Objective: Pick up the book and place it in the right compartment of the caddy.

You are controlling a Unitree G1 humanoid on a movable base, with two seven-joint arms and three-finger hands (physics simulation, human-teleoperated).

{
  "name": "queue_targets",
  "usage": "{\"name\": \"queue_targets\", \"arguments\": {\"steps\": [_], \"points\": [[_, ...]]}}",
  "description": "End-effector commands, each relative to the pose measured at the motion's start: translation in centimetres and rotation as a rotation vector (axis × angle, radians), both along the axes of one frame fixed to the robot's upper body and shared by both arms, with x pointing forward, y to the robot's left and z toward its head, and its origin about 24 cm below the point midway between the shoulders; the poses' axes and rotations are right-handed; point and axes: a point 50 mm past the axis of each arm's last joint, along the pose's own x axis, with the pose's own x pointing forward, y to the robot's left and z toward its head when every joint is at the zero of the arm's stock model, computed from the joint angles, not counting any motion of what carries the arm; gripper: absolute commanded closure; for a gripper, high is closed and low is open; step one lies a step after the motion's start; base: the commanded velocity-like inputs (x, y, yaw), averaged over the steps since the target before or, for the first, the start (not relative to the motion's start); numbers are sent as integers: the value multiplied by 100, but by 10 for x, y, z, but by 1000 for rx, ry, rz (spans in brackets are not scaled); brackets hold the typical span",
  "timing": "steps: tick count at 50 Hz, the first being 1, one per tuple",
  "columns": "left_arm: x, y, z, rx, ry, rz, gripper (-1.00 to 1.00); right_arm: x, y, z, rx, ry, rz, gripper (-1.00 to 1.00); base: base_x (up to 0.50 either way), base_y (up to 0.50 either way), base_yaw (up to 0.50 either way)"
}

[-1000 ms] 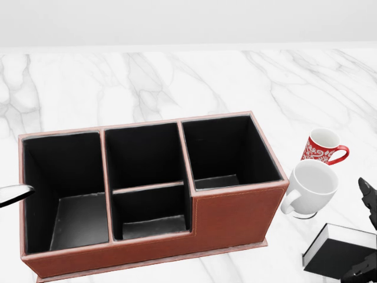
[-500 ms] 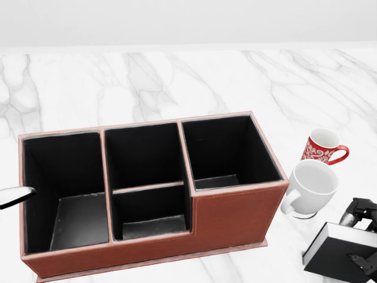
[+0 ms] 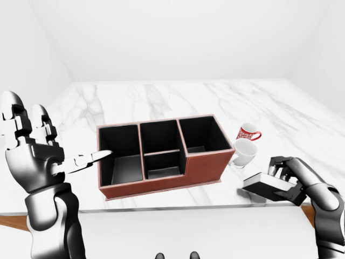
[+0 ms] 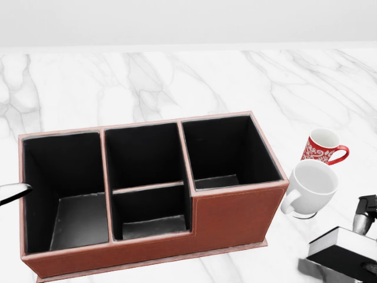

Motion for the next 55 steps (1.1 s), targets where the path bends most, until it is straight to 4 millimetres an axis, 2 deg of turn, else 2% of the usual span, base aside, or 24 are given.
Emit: {"name": "queue_targets", "arguments": {"steps": [1,5,6,11,12,13,15,19,20,25,28,33,38,45,46,50,55], "points": [[0,2,4,4,-14,9,-100,-33,10,90,-111,-250,27,100,0,0,0],[1,3,4,3,-14,10,-100,-43,13,121,-187,-377,28,100,0,0,0],[1,3,5,4,-18,11,-100,-49,16,140,-236,-450,37,100,0,0,0],[1,3,4,4,-16,10,-100,-62,33,185,-368,-636,94,100,0,0,0],[0,2,4,5,-15,9,-100,-63,39,195,-394,-680,124,100,0,0,0],[0,2,5,7,-20,9,-100,-65,53,216,-445,-782,191,100,0,0,0],[0,2,6,7,-22,10,-100,-68,77,236,-492,-892,328,100,0,0,0],[0,2,6,8,-23,10,-100,-68,107,262,-579,-988,510,100,0,0,0],[0,3,5,6,-20,10,-100,-70,121,280,-625,-1055,594,100,0,0,0],[0,2,5,6,-21,10,-100,-69,144,314,-671,-1130,761,100,0,0,0],[0,2,5,7,-20,8,-100,-60,160,331,-592,-1172,877,100,0,0,0],[0,2,4,6,-17,9,-100,-29,177,343,-436,-1168,943,100,0,0,0],[1,2,3,5,-10,7,-100,4,191,343,-327,-1108,928,100,0,0,0],[1,-1,1,10,0,2,-100,28,216,344,-199,-1071,966,100,0,0,0],[1,-1,0,9,2,2,-100,38,220,342,-165,-1033,971,100,0,0,0],[1,0,0,8,4,3,-100,59,227,342,-78,-968,970,100,0,0,0],[1,-1,0,10,4,2,-100,71,227,346,25,-952,977,100,0,0,0]]}}
